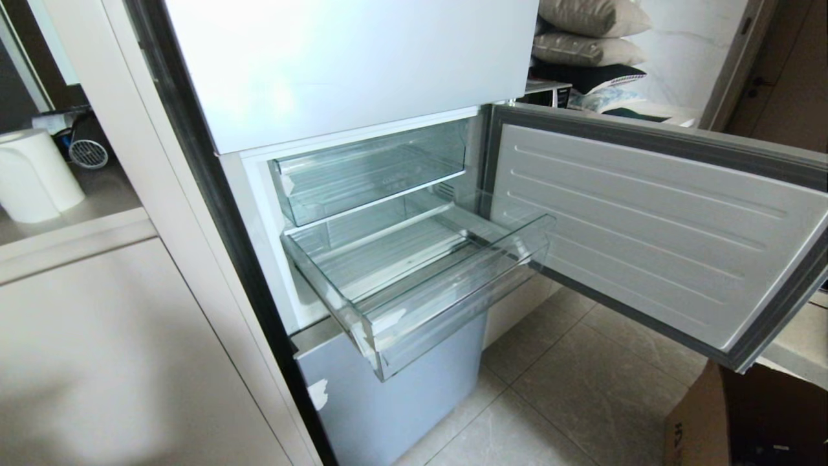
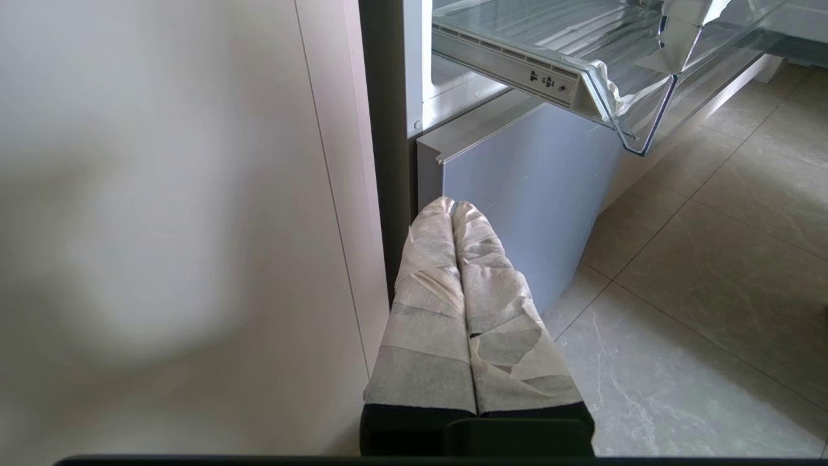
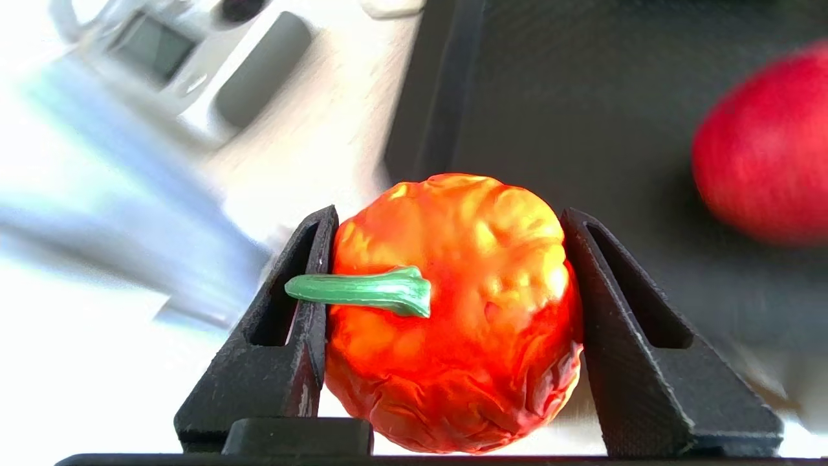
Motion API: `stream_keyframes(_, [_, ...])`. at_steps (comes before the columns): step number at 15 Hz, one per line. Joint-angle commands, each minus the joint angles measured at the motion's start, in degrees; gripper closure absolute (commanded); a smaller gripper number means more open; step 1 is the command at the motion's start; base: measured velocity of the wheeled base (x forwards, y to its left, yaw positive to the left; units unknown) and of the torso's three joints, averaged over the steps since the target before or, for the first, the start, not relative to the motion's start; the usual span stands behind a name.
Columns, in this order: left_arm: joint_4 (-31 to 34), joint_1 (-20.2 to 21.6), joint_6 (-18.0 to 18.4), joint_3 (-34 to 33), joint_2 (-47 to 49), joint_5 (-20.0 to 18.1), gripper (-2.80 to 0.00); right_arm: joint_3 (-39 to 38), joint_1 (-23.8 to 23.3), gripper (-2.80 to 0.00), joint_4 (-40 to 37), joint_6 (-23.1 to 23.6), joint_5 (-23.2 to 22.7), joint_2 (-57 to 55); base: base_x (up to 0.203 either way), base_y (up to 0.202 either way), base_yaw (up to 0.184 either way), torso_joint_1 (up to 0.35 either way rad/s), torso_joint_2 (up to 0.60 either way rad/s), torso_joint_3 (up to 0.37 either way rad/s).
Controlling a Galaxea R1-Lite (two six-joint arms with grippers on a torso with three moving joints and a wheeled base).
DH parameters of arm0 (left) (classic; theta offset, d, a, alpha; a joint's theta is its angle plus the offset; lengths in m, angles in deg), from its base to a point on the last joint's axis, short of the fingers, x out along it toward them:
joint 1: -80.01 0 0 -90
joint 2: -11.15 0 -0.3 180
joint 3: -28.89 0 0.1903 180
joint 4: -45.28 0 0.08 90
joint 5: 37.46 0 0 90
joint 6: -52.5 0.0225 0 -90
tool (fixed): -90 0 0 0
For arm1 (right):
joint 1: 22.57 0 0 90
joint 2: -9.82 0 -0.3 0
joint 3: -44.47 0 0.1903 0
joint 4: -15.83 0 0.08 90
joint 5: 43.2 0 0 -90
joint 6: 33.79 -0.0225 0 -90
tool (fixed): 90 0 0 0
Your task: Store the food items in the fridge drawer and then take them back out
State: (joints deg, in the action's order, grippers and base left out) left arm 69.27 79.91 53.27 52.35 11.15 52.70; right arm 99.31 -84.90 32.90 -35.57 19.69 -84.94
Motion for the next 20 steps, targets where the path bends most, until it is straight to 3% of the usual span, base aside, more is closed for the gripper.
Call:
stream_keyframes(1, [-0.01, 0.01, 0.02, -0.01, 0.0, 0.02, 0.0, -8.1, -0.14, 0.0, -1.34, 1.92, -0.49, 14.66, 0.0, 0.0, 0.0, 0.0, 0.0, 0.0])
stream_keyframes(3, [-0.01, 0.01, 0.02, -0.01, 0.09, 0.02, 0.0, -13.36, 3.78, 0.0, -2.27, 4.73, -3.51, 21.47, 0.0, 0.0, 0.0, 0.0, 0.0, 0.0])
stream_keyframes(5, [-0.01, 0.01, 0.02, -0.01, 0.04, 0.02, 0.0, -14.52, 13.89, 0.0, -3.47, 5.28, -5.08, 24.52, 0.0, 0.0, 0.0, 0.0, 0.0, 0.0])
stream_keyframes(7, [-0.01, 0.01, 0.02, -0.01, 0.05, 0.02, 0.0, -13.4, 27.49, 0.0, -5.68, 4.97, -3.2, 25.83, 0.0, 0.0, 0.0, 0.0, 0.0, 0.0])
stream_keyframes(10, [-0.01, 0.01, 0.02, -0.01, 0.0, 0.02, 0.0, -8.34, 50.62, 0.0, -8.56, 1.12, 4.17, 24.92, 0.0, 0.0, 0.0, 0.0, 0.0, 0.0])
stream_keyframes(12, [-0.01, 0.01, 0.02, -0.01, 0.09, 0.02, 0.0, -1.05, 60.82, 0.0, -9.36, -3.22, 7.51, 19.63, 0.0, 0.0, 0.0, 0.0, 0.0, 0.0])
stream_keyframes(15, [-0.01, 0.01, 0.04, -0.01, 0.08, 0.02, 0.0, 12.45, 69.76, 0.0, -8.67, -7.57, 9.93, 3.95, 0.0, 0.0, 0.0, 0.0, 0.0, 0.0])
stream_keyframes(20, [-0.01, 0.01, 0.02, -0.01, 0.01, 0.02, 0.0, 38.77, 80.45, 0.0, -5.24, -9.06, 15.94, -18.26, 0.0, 0.0, 0.0, 0.0, 0.0, 0.0])
